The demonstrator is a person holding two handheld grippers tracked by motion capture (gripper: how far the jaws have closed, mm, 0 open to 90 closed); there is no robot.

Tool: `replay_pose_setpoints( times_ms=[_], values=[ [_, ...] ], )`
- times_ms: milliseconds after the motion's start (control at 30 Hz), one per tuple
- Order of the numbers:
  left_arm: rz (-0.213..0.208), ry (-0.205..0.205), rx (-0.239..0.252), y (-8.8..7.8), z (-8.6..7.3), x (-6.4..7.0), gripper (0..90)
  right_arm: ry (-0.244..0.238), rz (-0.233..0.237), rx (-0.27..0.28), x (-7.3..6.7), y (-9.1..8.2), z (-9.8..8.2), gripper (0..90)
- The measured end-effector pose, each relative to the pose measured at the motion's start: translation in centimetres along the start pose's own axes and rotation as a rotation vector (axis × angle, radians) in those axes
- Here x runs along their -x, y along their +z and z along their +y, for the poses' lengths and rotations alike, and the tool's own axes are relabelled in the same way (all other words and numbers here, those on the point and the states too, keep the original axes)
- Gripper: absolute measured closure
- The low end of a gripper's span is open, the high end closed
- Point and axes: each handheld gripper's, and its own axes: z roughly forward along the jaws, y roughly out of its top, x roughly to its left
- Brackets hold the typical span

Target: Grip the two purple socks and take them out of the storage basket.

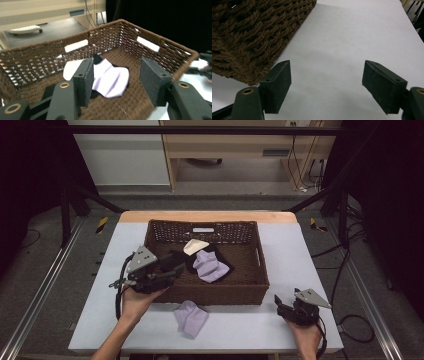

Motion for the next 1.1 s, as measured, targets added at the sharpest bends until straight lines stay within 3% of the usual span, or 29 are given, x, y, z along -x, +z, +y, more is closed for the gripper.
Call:
replay_pose_setpoints(
  times_ms=[133,433,600,1100],
  values=[
    [0.012,-0.003,-0.004,1.1,0.7,-0.5,45.0,0.000,0.000,0.002,0.0,0.0,0.0,23.6],
    [0.052,0.033,-0.020,4.2,2.0,-1.2,45.4,-0.003,0.000,-0.002,0.0,0.0,0.0,24.0],
    [0.077,0.045,-0.041,5.9,2.2,-1.5,46.1,-0.006,-0.001,-0.006,0.0,0.1,0.0,24.0],
    [0.093,0.062,-0.105,11.0,2.0,-1.8,48.5,-0.001,-0.001,-0.012,0.0,0.1,0.0,24.4]
  ],
)
